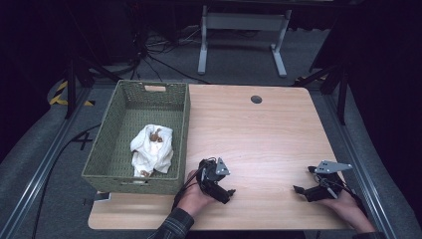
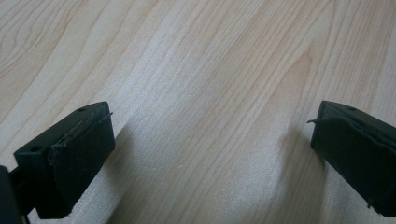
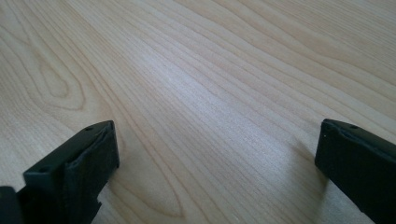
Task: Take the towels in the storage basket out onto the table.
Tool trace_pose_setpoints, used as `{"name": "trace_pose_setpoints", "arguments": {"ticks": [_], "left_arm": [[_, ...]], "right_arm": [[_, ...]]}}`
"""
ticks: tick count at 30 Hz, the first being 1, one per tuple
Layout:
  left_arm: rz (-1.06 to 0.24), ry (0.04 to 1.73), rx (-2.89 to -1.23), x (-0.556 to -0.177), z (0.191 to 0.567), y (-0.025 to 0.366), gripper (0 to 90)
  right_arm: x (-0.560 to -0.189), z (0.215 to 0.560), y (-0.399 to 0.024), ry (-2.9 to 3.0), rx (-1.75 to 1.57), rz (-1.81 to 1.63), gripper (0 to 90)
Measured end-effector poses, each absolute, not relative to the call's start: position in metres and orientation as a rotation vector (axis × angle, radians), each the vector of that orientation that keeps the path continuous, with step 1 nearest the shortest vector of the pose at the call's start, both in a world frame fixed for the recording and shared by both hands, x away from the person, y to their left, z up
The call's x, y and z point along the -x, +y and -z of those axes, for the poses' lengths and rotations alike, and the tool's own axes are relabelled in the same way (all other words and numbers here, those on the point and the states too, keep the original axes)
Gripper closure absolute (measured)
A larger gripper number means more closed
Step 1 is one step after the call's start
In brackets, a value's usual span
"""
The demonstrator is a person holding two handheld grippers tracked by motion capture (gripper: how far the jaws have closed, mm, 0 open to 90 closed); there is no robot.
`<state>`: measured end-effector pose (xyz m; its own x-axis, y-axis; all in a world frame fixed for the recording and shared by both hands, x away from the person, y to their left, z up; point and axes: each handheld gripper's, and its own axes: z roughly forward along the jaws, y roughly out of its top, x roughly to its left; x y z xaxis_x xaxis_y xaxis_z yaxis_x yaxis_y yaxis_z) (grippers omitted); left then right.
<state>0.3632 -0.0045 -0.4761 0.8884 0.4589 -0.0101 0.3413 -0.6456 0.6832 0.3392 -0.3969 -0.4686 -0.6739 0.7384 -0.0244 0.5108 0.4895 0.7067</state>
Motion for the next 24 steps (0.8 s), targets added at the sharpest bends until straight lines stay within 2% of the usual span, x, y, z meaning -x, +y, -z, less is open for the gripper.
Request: {"name": "trace_pose_setpoints", "arguments": {"ticks": [24], "left_arm": [[-0.174, 0.622, -2.321, -0.3681, 0.4665, -0.0022, 1.6]], "right_arm": [[-0.3393, 0.4686, -0.3971, 2.416, -1.048, -0.985, 0.0]]}}
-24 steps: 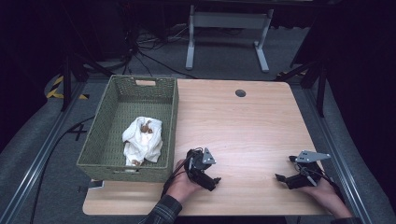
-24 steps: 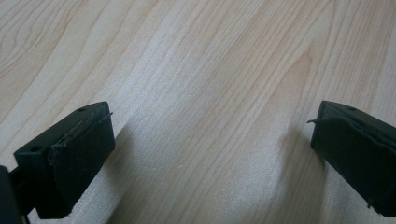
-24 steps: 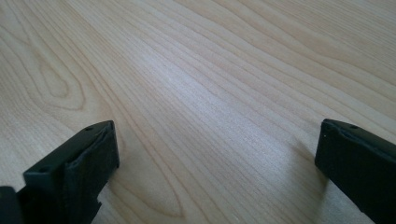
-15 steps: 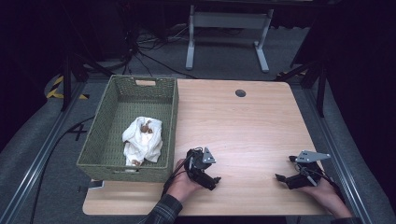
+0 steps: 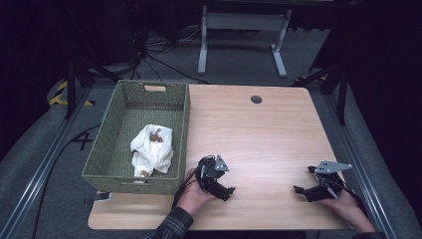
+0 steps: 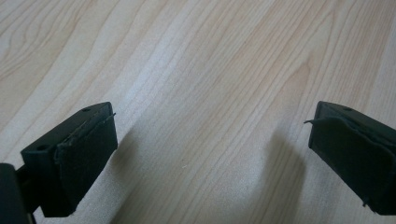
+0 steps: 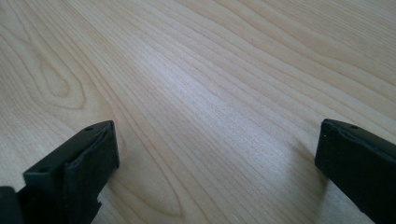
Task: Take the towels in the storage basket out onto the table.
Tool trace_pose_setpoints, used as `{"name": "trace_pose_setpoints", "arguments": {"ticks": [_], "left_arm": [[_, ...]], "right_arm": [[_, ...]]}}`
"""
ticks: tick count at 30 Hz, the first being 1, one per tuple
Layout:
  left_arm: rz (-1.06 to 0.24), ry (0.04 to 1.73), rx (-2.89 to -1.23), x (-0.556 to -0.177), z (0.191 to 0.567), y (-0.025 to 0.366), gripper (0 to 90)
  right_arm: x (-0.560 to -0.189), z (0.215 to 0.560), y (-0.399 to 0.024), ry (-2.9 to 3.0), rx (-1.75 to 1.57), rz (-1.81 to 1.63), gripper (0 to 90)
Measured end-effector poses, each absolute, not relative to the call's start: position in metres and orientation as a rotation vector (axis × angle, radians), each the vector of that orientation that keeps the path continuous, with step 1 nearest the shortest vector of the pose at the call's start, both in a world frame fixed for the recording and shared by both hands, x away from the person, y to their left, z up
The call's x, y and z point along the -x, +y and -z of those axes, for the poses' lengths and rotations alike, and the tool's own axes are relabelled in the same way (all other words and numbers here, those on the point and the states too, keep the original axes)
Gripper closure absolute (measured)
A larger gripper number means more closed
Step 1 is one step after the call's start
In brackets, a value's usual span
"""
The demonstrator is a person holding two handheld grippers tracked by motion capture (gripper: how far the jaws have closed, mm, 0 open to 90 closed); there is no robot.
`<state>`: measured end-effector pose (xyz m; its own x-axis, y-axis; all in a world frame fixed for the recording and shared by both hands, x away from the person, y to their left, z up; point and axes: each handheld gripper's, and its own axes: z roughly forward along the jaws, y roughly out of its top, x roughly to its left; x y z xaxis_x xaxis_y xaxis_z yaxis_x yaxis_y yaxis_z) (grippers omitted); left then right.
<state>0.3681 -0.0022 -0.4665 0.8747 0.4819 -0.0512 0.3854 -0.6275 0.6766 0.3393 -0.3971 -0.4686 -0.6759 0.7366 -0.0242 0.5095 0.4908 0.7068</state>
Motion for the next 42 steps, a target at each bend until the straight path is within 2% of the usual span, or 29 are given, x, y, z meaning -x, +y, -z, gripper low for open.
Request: {"name": "trace_pose_setpoints", "arguments": {"ticks": [42], "left_arm": [[-0.171, 0.618, -2.271, -0.372, 0.426, 0.0, 2.2]], "right_arm": [[-0.339, 0.469, -0.397, 2.416, -1.048, -0.986, 0.0]]}}
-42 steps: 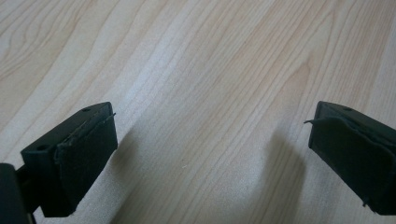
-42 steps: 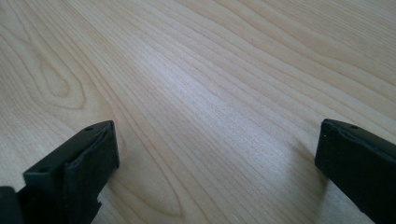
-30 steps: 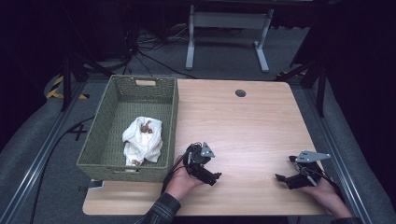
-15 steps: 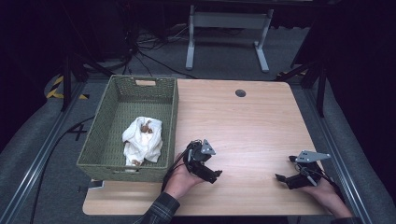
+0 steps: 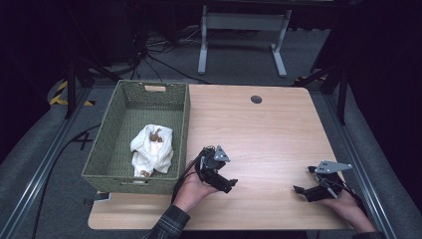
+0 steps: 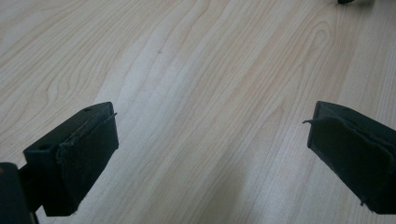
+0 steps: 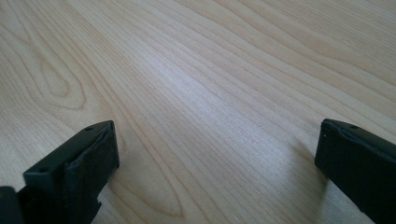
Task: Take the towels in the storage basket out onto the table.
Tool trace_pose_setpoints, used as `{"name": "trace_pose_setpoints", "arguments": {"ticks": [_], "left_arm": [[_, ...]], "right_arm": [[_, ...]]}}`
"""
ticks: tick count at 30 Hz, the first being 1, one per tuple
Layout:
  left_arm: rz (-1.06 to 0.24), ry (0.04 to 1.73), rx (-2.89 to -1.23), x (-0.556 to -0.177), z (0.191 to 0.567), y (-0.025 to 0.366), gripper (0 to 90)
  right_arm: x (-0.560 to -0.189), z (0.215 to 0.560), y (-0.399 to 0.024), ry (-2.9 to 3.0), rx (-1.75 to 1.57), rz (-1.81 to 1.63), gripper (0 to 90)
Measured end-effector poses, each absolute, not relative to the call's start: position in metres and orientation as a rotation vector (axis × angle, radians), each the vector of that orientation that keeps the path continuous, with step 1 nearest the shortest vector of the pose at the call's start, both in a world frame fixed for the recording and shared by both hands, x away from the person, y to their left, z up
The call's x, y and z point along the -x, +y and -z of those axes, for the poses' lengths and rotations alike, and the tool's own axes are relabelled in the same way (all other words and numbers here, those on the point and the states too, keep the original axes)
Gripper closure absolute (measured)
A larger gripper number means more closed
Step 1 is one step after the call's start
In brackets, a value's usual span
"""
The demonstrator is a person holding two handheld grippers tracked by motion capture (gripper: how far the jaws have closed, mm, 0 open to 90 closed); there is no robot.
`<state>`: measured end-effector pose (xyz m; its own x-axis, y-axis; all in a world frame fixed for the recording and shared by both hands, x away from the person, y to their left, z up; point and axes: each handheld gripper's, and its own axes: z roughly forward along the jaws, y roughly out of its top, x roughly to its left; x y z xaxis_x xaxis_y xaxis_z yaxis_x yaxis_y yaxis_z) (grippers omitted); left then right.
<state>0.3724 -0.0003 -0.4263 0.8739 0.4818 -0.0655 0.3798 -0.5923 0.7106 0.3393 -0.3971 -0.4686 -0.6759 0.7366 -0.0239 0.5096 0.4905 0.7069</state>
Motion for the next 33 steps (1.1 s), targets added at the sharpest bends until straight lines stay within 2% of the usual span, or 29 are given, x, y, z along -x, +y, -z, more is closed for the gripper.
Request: {"name": "trace_pose_setpoints", "arguments": {"ticks": [33], "left_arm": [[-0.17, 0.604, -2.221, -0.381, 0.379, 0.006, 2.4]], "right_arm": [[-0.339, 0.469, -0.397, 2.416, -1.047, -0.986, 0.0]]}}
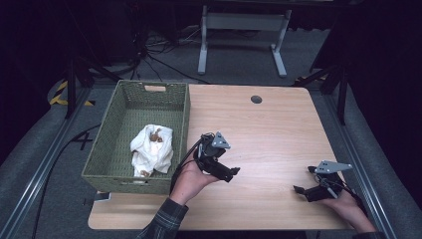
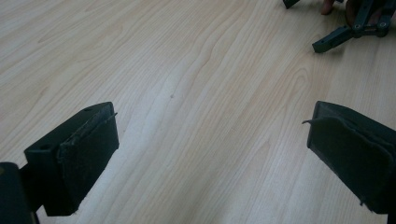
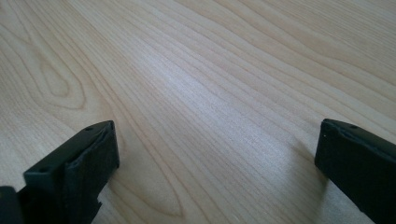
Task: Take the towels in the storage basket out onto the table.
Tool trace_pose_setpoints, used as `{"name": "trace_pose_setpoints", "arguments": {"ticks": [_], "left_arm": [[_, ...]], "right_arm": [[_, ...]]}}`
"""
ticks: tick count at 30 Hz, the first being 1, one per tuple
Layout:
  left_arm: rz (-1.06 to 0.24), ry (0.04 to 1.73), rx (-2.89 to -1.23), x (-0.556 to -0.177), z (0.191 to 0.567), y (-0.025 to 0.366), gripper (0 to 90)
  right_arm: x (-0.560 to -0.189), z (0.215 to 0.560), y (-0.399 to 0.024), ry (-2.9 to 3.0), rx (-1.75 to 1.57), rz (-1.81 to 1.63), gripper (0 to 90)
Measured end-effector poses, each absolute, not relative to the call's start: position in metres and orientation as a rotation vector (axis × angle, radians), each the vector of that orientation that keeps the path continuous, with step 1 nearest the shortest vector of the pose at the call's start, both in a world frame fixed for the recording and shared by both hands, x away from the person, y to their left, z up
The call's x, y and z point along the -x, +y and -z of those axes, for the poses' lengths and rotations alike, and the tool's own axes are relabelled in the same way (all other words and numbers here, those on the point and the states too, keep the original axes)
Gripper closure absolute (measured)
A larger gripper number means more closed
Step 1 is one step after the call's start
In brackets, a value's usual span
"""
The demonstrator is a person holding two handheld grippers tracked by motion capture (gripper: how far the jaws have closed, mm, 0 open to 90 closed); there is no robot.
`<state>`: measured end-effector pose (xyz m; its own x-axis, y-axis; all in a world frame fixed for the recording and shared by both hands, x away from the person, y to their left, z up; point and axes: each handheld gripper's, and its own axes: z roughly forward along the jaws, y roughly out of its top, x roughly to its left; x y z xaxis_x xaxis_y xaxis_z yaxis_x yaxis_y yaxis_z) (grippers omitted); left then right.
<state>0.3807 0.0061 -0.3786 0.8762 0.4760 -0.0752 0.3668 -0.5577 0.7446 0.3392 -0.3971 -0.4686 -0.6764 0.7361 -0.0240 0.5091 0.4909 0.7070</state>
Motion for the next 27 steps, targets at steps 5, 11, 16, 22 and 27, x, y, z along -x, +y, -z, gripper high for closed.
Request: {"name": "trace_pose_setpoints", "arguments": {"ticks": [5, 11, 16, 22, 27], "left_arm": [[-0.165, 0.617, -2.219, -0.386, 0.372, 0.011, 2.4], [-0.163, 0.631, -2.21, -0.391, 0.361, 0.018, 2.4], [-0.171, 0.649, -2.2, -0.395, 0.352, 0.026, 2.4], [-0.19, 0.663, -2.195, -0.4, 0.344, 0.038, 2.5], [-0.192, 0.679, -2.192, -0.403, 0.341, 0.051, 2.9]], "right_arm": [[-0.339, 0.468, -0.397, 2.419, -1.046, -0.985, 0.2], [-0.339, 0.468, -0.397, 2.419, -1.048, -0.986, 0.2], [-0.339, 0.468, -0.397, 2.418, -1.047, -0.986, 0.2], [-0.339, 0.468, -0.397, 2.418, -1.046, -0.986, 0.2], [-0.339, 0.469, -0.397, 2.417, -1.048, -0.987, 0.2]]}}
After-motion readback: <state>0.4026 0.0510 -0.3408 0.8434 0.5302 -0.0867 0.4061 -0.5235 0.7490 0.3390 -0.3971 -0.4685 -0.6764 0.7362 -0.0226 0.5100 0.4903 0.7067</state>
